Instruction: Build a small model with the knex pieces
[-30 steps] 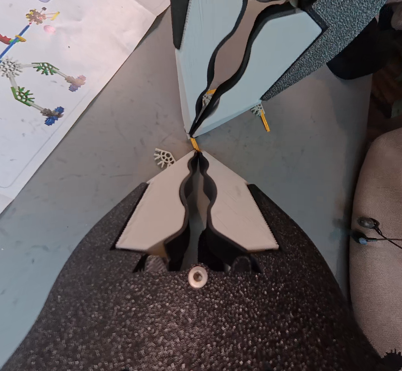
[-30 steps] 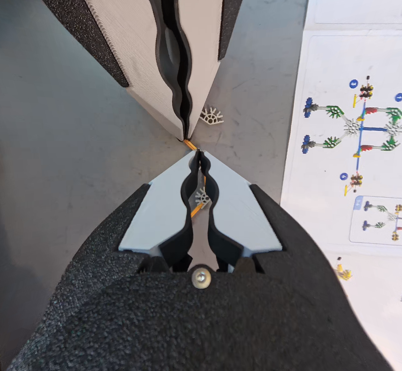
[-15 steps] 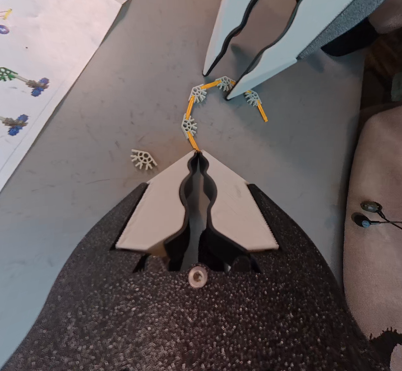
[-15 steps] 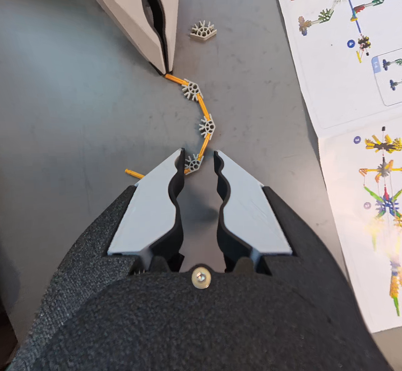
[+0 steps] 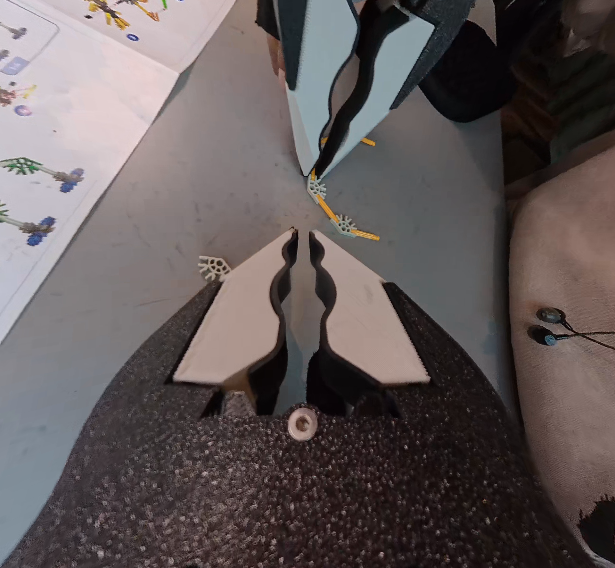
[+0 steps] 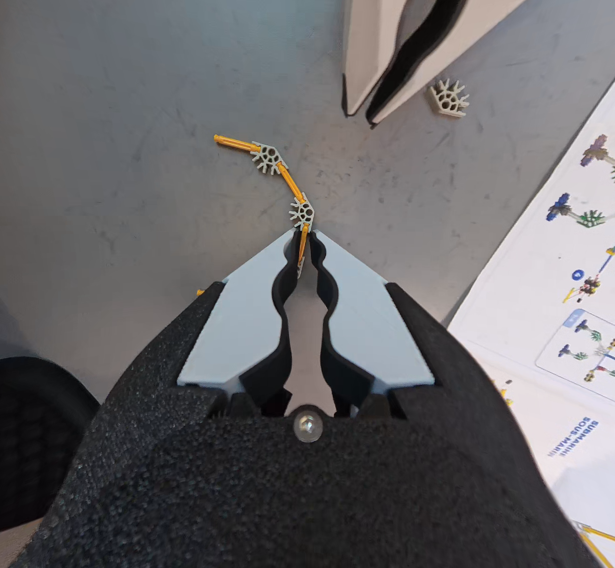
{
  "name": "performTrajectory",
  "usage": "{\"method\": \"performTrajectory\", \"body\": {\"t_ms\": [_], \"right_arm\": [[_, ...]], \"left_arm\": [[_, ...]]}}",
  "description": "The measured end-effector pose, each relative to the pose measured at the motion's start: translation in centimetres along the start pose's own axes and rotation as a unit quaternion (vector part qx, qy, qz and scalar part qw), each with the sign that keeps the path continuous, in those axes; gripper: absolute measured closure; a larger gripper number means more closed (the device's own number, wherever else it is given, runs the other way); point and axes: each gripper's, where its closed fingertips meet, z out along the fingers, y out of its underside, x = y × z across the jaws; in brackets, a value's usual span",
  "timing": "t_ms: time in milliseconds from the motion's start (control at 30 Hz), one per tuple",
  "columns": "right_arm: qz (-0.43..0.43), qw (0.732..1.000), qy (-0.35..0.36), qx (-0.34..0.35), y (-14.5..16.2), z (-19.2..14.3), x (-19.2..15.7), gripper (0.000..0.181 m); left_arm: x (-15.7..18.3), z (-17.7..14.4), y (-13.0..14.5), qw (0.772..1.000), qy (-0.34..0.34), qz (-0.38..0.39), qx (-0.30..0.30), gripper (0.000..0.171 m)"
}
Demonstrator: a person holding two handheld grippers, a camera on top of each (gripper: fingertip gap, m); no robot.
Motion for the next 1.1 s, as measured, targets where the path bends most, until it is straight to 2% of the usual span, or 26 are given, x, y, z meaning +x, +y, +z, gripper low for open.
{"method": "performTrajectory", "body": {"t_ms": [133, 200, 267, 367, 500, 533, 600, 633, 767, 833, 867, 1000, 1100], "right_arm": [[0.007, 0.999, 0.05, -0.004, 0.1, -0.7, 0.6, 0.176], [0.044, 0.994, 0.088, 0.056, -0.9, -2.3, 1.0, 0.172], [0.096, 0.977, 0.143, 0.13, -1.3, -4.8, 1.6, 0.166], [0.182, 0.925, 0.245, 0.225, 0.5, -8.6, 2.7, 0.151], [0.295, 0.838, 0.351, 0.295, 6.0, -11.3, 3.1, 0.133], [0.317, 0.819, 0.371, 0.303, 7.5, -11.6, 3.0, 0.139], [0.35, 0.788, 0.412, 0.294, 10.7, -11.8, 2.8, 0.174], [0.359, 0.778, 0.427, 0.289, 11.9, -11.8, 2.7, 0.181], [0.373, 0.769, 0.454, 0.25, 14.6, -12.4, 2.3, 0.178], [0.378, 0.771, 0.463, 0.219, 15.8, -12.6, 2.2, 0.16], [0.383, 0.771, 0.463, 0.212, 16.3, -12.6, 2.2, 0.157], [0.412, 0.779, 0.432, 0.191, 18.3, -11.6, 1.0, 0.153], [0.438, 0.797, 0.365, 0.199, 18.5, -9.6, -0.4, 0.155]], "left_arm": [[-1.0, -0.4, -0.7, 0.999, -0.032, 0.003, 0.021, 0.164], [-1.2, -0.9, -1.6, 0.998, -0.047, 0.009, 0.046, 0.161], [-1.6, -1.7, -2.9, 0.994, -0.072, 0.026, 0.084, 0.157], [-3.1, -3.4, -4.5, 0.981, -0.135, 0.052, 0.132, 0.146], [-4.2, -4.9, -5.6, 0.969, -0.163, 0.05, 0.177, 0.143], [-4.4, -5.2, -5.7, 0.967, -0.169, 0.049, 0.183, 0.143], [-4.9, -5.7, -5.8, 0.963, -0.183, 0.049, 0.192, 0.142], [-5.2, -6.0, -5.8, 0.961, -0.192, 0.048, 0.195, 0.142], [-6.8, -6.8, -5.4, 0.956, -0.224, 0.047, 0.186, 0.142], [-7.4, -7.3, -5.2, 0.954, -0.233, 0.042, 0.183, 0.142], [-7.6, -7.5, -5.2, 0.953, -0.237, 0.04, 0.184, 0.142], [-8.5, -8.1, -4.9, 0.95, -0.251, 0.033, 0.181, 0.142], [-9.1, -7.8, -4.0, 0.955, -0.253, 0.029, 0.154, 0.142]]}}
